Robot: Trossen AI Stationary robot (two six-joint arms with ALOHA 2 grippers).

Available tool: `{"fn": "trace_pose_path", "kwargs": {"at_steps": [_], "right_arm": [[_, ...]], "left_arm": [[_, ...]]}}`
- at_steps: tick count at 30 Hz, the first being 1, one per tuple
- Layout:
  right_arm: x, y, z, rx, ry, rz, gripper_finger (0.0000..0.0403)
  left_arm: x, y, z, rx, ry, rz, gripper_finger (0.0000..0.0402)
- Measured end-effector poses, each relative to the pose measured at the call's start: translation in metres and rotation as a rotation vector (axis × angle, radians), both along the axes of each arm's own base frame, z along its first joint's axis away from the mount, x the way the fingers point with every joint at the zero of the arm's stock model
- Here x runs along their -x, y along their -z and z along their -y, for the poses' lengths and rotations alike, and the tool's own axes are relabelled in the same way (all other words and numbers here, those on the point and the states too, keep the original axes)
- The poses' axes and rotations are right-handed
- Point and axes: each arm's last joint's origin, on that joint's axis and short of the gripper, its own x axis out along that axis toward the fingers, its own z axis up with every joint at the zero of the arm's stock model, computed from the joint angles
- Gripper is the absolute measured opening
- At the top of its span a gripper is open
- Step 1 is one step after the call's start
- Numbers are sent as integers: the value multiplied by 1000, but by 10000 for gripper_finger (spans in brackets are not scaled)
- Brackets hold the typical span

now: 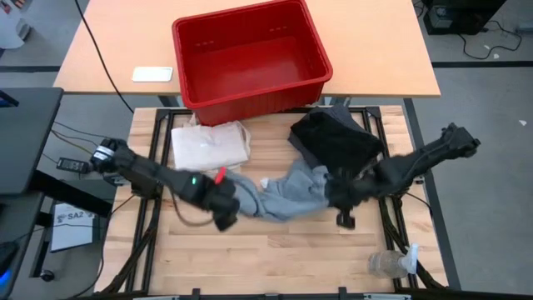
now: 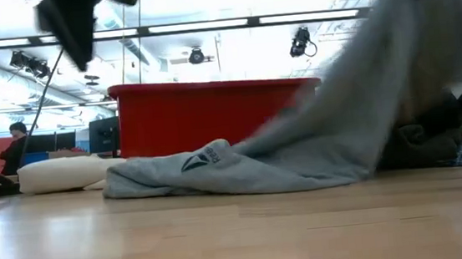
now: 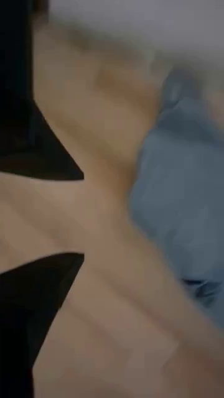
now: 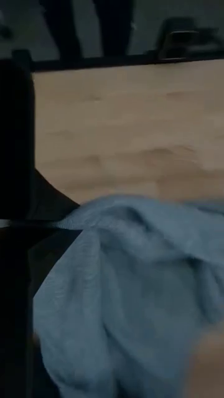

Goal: Fold laundry
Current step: Fold the gray shirt

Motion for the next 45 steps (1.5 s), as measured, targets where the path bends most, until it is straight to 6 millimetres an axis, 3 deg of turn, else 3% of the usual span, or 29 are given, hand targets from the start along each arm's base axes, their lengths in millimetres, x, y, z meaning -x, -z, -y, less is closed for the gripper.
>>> {"fn": "trace_pose_path", "kwargs": {"at_steps": [5, 9, 12, 15, 21, 25, 27, 30, 32, 37, 45], "right_arm": [[-5, 49, -37, -62, -20, -87, 4], [-7, 82, -55, -25, 16, -146, 4], [-9, 92, -63, 34, 55, -148, 4], [-13, 84, -69, 63, 103, -86, 4], [-12, 33, -73, 145, 193, 131, 4], [-9, 9, -65, 168, 236, 161, 4], [-8, 9, -62, 179, 245, 148, 4], [-7, 9, -59, 182, 274, 135, 3], [-5, 10, -57, 190, 297, 125, 3], [-4, 11, -56, 184, 342, 119, 3], [-6, 12, -54, 179, 350, 117, 3]], "left_arm": [[-2, 25, 38, 103, 15, 161, 264], [-15, 15, 52, 19, 127, 414, 275], [-30, 7, 52, -157, 277, 565, 275], [-46, 10, 34, -254, 347, 567, 275], [-69, 13, -23, -366, 323, 521, 274], [-81, 11, -61, -392, 329, 561, 274], [-85, 23, -80, -370, 306, 554, 274], [-85, 58, -100, -276, 209, 453, 274], [-82, 75, -104, -205, 149, 395, 274], [-71, 93, -94, -110, 39, 250, 256], [-77, 119, -96, -65, 5, 169, 218]]}}
